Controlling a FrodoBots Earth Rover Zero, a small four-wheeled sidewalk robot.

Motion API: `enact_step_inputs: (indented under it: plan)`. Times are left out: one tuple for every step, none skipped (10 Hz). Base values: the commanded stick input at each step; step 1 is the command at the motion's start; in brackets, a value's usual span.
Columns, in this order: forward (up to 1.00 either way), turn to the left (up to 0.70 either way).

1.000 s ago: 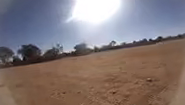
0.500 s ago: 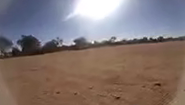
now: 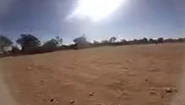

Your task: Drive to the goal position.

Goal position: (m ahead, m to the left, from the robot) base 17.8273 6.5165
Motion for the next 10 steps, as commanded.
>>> enact_step_inputs:
  plan:
    - [0.5, 0.0]
    - [0.5, 0.0]
    - [0.5, 0.0]
    - [0.5, 0.0]
    - [0.5, 0.0]
    - [0.5, 0.0]
    - [0.5, 0.0]
    - [0.5, 0.0]
    - [0.5, 0.0]
    - [0.5, 0.0]
